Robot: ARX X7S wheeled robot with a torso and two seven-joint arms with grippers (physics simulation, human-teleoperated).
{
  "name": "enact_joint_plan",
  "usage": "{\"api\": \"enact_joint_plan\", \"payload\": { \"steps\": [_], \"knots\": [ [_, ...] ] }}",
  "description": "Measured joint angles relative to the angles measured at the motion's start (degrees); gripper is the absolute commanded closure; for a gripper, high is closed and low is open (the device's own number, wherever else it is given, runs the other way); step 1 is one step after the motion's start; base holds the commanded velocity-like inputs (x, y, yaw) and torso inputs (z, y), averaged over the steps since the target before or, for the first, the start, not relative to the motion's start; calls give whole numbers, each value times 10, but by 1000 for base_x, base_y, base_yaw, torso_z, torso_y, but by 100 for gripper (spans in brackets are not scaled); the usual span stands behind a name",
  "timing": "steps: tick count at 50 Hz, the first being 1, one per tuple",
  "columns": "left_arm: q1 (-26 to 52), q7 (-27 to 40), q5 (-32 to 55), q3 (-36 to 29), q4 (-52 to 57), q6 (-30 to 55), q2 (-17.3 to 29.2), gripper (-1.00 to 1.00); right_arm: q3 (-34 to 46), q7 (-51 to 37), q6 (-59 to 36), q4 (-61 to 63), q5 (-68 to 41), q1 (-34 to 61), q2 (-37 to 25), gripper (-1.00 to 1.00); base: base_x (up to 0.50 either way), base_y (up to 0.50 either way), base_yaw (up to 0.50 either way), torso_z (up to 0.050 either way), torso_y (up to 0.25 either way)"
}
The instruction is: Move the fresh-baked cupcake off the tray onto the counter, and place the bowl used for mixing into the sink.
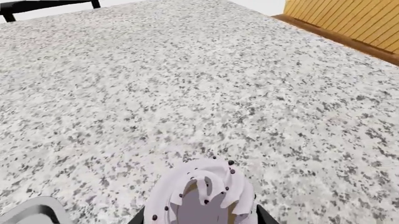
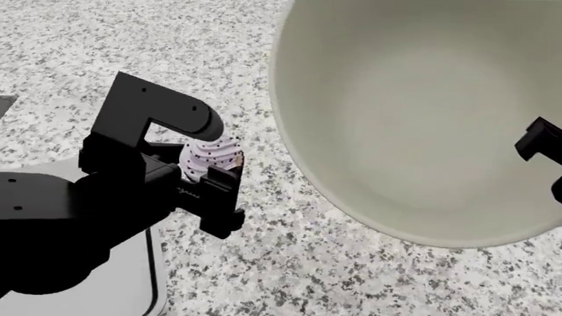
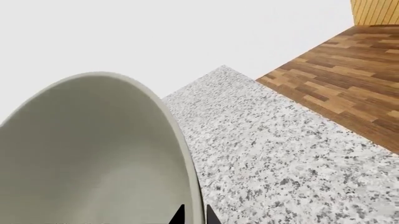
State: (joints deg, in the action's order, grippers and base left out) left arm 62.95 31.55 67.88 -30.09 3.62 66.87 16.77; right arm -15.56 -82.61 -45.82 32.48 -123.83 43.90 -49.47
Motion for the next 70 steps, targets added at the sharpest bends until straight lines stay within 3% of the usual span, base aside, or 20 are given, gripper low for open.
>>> {"api": "enact_joint_plan", "payload": {
  "steps": [19, 52, 53, 70],
  "knots": [
    [-38, -58, -57, -64, -73, -59, -48, 100, -6, 6, 9, 8, 1, -17, -7, 100, 0, 0, 0, 0, 1],
    [-52, -87, -112, -131, -112, -86, -60, 100, -12, 27, 18, 14, 9, -42, -9, 100, 1, 0, 0, 0, 0],
    [-52, -87, -113, -132, -112, -87, -60, -100, -12, 27, 18, 14, 10, -42, -9, 100, 12, 0, 0, 0, 0],
    [-50, -45, -63, -124, -38, -53, -41, -100, -2, 28, 25, 17, 9, -37, -13, 100, 0, 0, 0, 0, 0]
  ]
}}
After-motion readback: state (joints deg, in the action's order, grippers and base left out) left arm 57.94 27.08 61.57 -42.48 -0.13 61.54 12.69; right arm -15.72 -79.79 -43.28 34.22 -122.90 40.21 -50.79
